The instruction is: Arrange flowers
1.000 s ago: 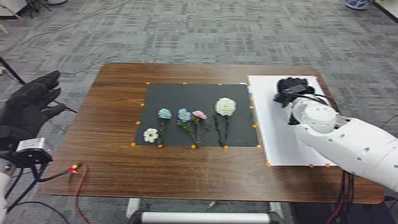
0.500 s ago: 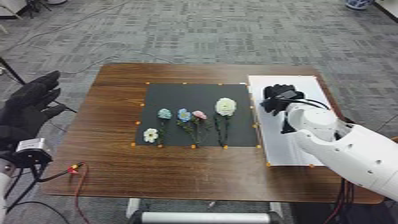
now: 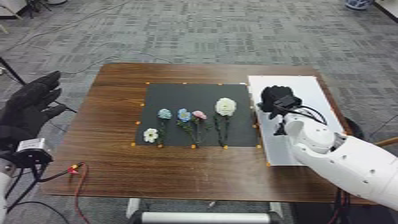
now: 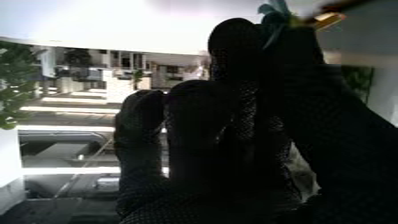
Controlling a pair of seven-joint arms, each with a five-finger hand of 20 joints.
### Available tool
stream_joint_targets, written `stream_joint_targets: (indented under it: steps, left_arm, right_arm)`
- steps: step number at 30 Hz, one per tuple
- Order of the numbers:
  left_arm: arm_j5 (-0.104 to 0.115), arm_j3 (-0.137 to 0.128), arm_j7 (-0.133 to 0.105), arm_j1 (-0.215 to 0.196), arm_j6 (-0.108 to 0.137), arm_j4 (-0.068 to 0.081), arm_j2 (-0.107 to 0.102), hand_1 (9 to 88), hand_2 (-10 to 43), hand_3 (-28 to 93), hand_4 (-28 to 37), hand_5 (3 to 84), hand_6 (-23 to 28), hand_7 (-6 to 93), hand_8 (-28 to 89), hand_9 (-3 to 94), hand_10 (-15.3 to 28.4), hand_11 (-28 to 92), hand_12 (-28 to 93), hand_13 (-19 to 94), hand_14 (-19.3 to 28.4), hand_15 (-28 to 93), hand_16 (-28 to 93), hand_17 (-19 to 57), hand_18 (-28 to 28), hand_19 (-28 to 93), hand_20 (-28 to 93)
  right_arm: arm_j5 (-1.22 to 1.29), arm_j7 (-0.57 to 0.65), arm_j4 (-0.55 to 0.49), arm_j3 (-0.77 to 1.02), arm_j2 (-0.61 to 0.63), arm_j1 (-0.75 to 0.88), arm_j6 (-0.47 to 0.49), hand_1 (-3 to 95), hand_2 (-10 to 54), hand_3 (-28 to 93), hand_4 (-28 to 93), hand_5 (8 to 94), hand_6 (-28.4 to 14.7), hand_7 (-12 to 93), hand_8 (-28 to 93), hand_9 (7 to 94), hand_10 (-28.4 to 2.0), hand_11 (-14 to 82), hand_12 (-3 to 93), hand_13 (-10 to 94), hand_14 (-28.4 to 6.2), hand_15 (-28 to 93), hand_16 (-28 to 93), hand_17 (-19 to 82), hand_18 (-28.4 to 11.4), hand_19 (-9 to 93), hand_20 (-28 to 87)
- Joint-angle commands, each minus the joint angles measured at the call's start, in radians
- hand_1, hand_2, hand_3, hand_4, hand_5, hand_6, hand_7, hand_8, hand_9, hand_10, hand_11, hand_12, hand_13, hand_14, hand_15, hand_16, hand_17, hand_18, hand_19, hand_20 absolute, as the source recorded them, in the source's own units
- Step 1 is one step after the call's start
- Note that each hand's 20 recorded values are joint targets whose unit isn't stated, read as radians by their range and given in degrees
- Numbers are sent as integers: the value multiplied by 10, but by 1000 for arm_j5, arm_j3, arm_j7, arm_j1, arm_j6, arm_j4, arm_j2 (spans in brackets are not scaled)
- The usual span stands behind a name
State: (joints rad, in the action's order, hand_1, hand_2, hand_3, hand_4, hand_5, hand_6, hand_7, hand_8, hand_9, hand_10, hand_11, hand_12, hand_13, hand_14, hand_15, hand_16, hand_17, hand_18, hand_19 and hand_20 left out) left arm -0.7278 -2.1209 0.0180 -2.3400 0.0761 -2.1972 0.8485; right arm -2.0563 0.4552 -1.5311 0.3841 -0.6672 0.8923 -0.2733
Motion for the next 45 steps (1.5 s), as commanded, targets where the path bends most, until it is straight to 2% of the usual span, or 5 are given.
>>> stream_joint_targets:
  steps: [1, 26, 33, 39, 45]
  left_arm:
    - [3, -6, 4, -9, -4, -1, 3, 231, -38, 683, -283, 194, 18, 181, -97, 106, 72, 100, 177, 4, 88, 248, -10, -186, 178, 336, 85]
    - [2, -10, 7, -1, 4, -5, 11, 230, -38, 685, -283, 195, 18, 182, -98, 106, 73, 101, 178, 4, 88, 248, -11, -186, 178, 337, 85]
    - [5, -20, 0, -14, 6, -9, 11, 231, -38, 684, -283, 195, 18, 181, -97, 105, 73, 99, 177, 4, 88, 248, -11, -186, 178, 336, 85]
    - [6, -29, -9, -18, 4, -16, 10, 231, -38, 684, -283, 195, 17, 181, -97, 106, 73, 98, 178, 4, 88, 248, -11, -186, 178, 336, 85]
    - [-6, -33, -30, -30, 1, -46, 35, 231, -38, 684, -283, 194, 18, 181, -97, 106, 73, 96, 178, 4, 88, 249, -11, -186, 179, 337, 85]
  right_arm:
    - [-7, -74, -137, 89, 40, 108, 5, 467, -95, 832, -283, 708, 43, 539, -2, 848, -34, 246, 530, 756, -20, 680, 341, 315, -195, 836, 544]
    - [-170, -119, -190, 118, -14, 194, 63, 454, -95, 839, -283, 678, 49, 549, 9, 834, -35, 239, 537, 743, -24, 683, 358, 308, -194, 834, 548]
    - [-186, -154, -217, 204, 17, 257, 122, 361, -95, 840, -283, 576, 38, 516, -7, 704, -56, 313, 437, 662, -45, 709, 328, 264, -200, 804, 566]
    - [-140, -144, -303, 348, 64, 380, 137, 234, -95, 891, -283, 479, 6, 451, -197, 546, -105, 429, 294, 601, -68, 725, 326, 234, -211, 790, 575]
    - [315, -293, -413, 909, -7, 803, 81, 155, -95, 888, -283, 345, -47, 356, -151, 393, -130, 339, 270, 471, -94, 625, 225, 164, -210, 689, 516]
